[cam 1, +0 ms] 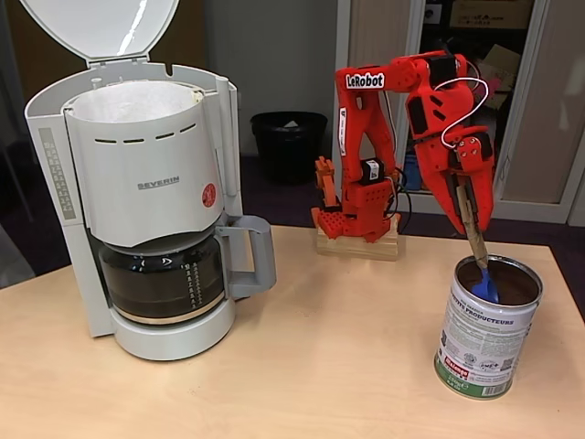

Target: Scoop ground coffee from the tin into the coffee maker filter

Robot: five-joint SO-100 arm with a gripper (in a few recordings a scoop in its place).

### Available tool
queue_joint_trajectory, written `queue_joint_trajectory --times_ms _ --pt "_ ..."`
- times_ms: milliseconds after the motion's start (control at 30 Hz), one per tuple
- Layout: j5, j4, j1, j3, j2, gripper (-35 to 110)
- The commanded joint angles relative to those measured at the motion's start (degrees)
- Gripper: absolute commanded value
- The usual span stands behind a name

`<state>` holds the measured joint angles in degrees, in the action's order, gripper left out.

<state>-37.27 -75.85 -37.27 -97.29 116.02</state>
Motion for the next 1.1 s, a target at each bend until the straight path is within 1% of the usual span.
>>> queue_joint_trajectory --times_ms 0,100,200,400,633,833,1067 --pt "-7.65 -3.43 -0.53 3.52 -0.18 0" --pt "-14.06 -7.38 -0.44 6.5 -1.85 0" --pt "-18.37 -11.25 0.0 9.58 -3.43 0" --pt "-23.47 -13.97 0.88 12.39 -6.59 0" --pt "-23.64 -10.9 1.58 13.62 -9.05 0" --pt "-23.47 -11.25 1.76 18.63 -13.8 0" --pt "-22.76 -10.28 -0.44 18.72 -16.0 0"
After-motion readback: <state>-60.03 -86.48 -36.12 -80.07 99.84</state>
